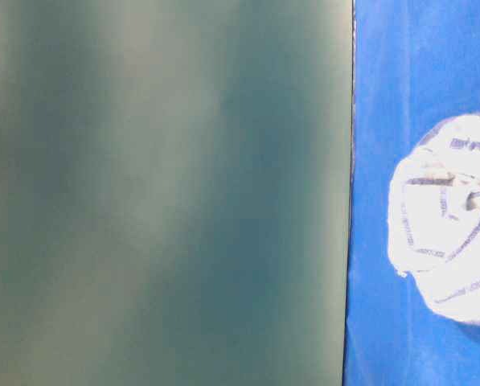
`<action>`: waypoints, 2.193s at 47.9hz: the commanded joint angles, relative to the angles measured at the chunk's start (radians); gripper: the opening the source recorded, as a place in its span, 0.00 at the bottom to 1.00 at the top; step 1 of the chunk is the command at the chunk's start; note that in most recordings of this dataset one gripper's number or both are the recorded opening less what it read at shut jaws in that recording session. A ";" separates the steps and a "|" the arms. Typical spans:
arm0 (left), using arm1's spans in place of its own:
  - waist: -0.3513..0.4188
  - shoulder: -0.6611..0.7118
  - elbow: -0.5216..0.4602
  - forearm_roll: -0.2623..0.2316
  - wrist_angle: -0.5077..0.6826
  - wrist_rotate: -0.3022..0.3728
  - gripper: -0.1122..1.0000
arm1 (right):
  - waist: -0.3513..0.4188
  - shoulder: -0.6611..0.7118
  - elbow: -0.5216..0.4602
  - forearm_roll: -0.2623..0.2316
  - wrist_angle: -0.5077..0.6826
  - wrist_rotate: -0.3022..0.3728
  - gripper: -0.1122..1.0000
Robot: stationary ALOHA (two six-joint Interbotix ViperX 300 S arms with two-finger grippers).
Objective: Hand over the towel.
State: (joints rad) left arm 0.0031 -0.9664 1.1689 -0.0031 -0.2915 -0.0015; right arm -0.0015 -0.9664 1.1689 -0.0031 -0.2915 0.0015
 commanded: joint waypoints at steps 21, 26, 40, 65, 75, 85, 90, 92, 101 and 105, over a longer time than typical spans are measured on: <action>0.034 0.141 -0.048 -0.021 -0.069 0.017 0.10 | 0.005 0.008 -0.035 0.008 -0.011 0.017 0.10; 0.046 0.224 -0.087 -0.020 -0.069 0.006 0.11 | 0.005 0.005 -0.037 0.008 -0.011 0.017 0.10; 0.080 0.534 -0.238 -0.021 -0.009 0.006 0.67 | 0.005 0.003 -0.037 0.006 0.028 0.015 0.10; 0.089 1.062 -0.448 -0.021 0.115 0.017 0.93 | 0.005 0.011 -0.032 0.005 0.034 0.018 0.10; 0.104 1.137 -0.445 -0.021 0.121 0.018 0.93 | 0.005 0.017 -0.032 0.003 0.032 0.018 0.10; 0.106 1.132 -0.466 -0.020 0.190 0.054 0.85 | 0.005 0.018 -0.032 0.005 0.031 0.018 0.10; 0.104 1.123 -0.482 -0.021 0.236 0.086 0.63 | 0.005 0.018 -0.032 0.005 0.031 0.018 0.10; 0.104 1.112 -0.486 -0.020 0.242 0.098 0.52 | 0.005 0.018 -0.032 0.005 0.031 0.018 0.10; 0.106 1.043 -0.491 -0.020 0.249 0.129 0.16 | 0.005 0.018 -0.032 0.008 0.031 0.020 0.10; 0.106 0.973 -0.491 -0.021 0.250 0.132 0.16 | 0.005 0.020 -0.032 0.006 0.029 0.020 0.10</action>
State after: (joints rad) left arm 0.1104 0.0890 0.6964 -0.0230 -0.0383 0.1289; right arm 0.0031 -0.9541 1.1582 0.0031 -0.2516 0.0199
